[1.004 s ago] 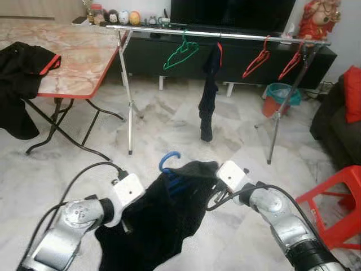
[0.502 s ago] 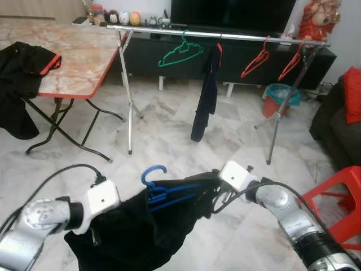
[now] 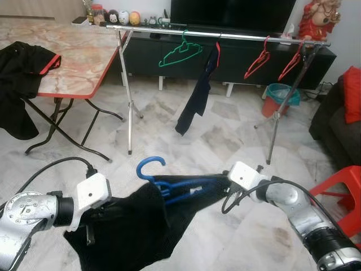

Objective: Hang hanger

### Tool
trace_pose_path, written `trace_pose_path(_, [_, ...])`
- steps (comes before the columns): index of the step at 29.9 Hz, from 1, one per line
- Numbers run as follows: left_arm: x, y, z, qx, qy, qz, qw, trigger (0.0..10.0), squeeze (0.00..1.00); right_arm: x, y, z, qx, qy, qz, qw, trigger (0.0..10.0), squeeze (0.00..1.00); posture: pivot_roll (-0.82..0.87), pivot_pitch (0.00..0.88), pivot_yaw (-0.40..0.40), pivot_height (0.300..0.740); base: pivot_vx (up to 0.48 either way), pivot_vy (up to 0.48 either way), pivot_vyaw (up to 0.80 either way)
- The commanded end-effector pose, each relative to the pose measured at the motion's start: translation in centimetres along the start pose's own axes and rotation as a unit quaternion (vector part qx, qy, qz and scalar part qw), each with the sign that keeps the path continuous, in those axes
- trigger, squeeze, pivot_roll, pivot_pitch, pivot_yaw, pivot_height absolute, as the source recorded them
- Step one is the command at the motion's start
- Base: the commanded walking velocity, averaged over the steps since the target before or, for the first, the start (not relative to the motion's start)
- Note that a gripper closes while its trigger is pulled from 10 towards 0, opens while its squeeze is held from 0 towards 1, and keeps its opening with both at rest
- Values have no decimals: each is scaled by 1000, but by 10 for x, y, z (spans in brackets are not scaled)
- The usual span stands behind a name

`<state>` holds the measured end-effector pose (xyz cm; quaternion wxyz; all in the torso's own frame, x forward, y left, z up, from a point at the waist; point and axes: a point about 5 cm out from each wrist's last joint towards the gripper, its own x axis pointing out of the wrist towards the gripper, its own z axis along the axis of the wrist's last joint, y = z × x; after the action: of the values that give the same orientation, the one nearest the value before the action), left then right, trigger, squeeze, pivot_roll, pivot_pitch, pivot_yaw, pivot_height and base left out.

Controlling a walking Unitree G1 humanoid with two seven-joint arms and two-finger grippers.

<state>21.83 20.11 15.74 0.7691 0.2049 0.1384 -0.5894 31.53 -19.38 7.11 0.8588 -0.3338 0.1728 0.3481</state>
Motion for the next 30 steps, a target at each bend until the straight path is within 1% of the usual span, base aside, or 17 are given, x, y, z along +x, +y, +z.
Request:
trace_pose_path(1, [-10,-5,7,9,1,-32,999,10000,0,-8,-12,-9,3,22,-28,999,0,0,84,0,-72,740,0,0,0])
trace_pose_path(4, [-14,-7,6,5,8,-44,999,10000,0,-9,-13,-10,-3,21,-26,999,0,0,82,0,-69,740,0,0,0])
trace_pose_path(6, [-17,-4,10,0,-11,-34,999,10000,0,-10,-12,-11,-2,21,-24,999,0,0,85,0,-68,740,0,0,0])
trace_pose_path(7, [-18,1,14,-1,-31,-12,999,10000,0,-10,-12,-13,1,23,-24,999,0,0,86,0,-68,740,0,0,0])
trace_pose_path(8, [-19,4,16,-1,-36,0,999,10000,0,-10,-12,-14,3,24,-25,999,0,0,86,0,-68,740,0,0,0])
trace_pose_path(9, [-19,8,16,3,-38,22,999,10000,0,-9,-12,-13,13,14,-27,999,0,0,90,0,-68,740,0,0,0])
trace_pose_path(12, [-18,13,14,6,-31,49,998,10000,0,-9,-12,-10,19,-4,-30,999,0,0,90,0,-68,740,0,0,0])
trace_pose_path(14, [-15,18,12,4,-24,78,997,10000,0,-7,-12,-3,37,-32,-39,998,0,0,92,0,-69,740,0,0,0])
trace_pose_path(15, [-15,18,12,4,-24,78,997,10000,0,-7,-12,-3,37,-32,-39,998,0,0,92,0,-69,740,0,0,0])
trace_pose_path(17, [-13,15,11,3,-26,72,997,10000,0,-6,-12,0,50,-49,-44,997,0,0,93,0,-71,740,0,0,0])
trace_pose_path(18, [-14,11,13,-6,-38,61,997,10000,0,-7,-14,-2,55,-43,-50,996,0,0,93,0,-71,740,0,0,0])
trace_pose_path(20, [-15,10,14,-8,-41,59,997,10000,0,-9,-15,-7,50,-34,-50,997,0,0,92,0,-73,740,0,0,0])
trace_pose_path(21, [-17,11,14,-5,-35,65,997,10000,0,-10,-15,-8,50,-32,-50,997,0,0,92,0,-73,740,0,0,0])
trace_pose_path(22, [-18,15,12,-2,-28,85,996,10000,0,-12,-16,-10,51,-32,-49,997,0,0,92,0,-73,740,0,0,0])
trace_pose_path(24, [-19,19,12,-3,-31,99,995,10000,0,-12,-15,-10,54,-37,-47,997,0,0,96,0,-74,740,0,0,0])
trace_pose_path(26, [-15,21,17,-12,-65,107,992,10000,0,-9,-9,-7,61,-49,-33,996,0,0,90,0,-74,740,0,0,0])
trace_pose_path(30, [-11,25,21,-5,-79,130,988,10000,0,-6,-4,-11,65,-40,-35,996,0,0,91,0,-75,740,0,0,0])
